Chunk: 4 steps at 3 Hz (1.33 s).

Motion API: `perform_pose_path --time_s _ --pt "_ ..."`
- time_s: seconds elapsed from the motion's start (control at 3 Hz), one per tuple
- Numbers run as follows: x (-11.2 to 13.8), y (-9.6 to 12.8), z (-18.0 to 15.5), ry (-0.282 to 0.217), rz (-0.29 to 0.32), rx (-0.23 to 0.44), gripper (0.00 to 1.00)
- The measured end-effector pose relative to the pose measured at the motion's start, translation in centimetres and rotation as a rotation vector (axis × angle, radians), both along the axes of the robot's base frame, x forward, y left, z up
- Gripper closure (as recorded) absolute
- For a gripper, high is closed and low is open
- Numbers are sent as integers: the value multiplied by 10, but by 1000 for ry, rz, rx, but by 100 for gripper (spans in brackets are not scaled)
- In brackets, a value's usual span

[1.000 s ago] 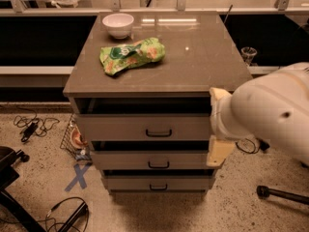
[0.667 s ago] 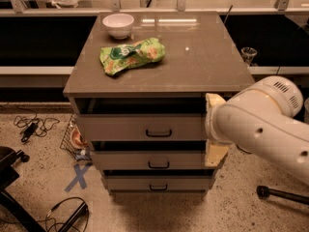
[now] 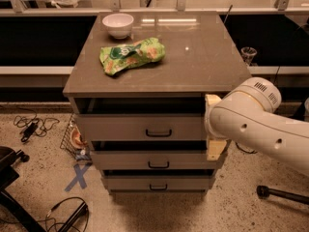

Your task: Open top drawer

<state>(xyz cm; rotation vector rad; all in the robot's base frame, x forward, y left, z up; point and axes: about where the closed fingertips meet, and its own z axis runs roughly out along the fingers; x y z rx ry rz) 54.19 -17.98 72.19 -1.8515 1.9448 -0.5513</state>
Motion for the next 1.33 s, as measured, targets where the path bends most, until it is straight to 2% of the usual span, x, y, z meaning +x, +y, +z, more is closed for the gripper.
perform_pose_path --time_s 0.67,1.0,1.33 --pt "11 -4 -29 35 0 17 0" --pt "18 9 -63 93 6 49 0" --pt "19 10 -64 95 6 50 0"
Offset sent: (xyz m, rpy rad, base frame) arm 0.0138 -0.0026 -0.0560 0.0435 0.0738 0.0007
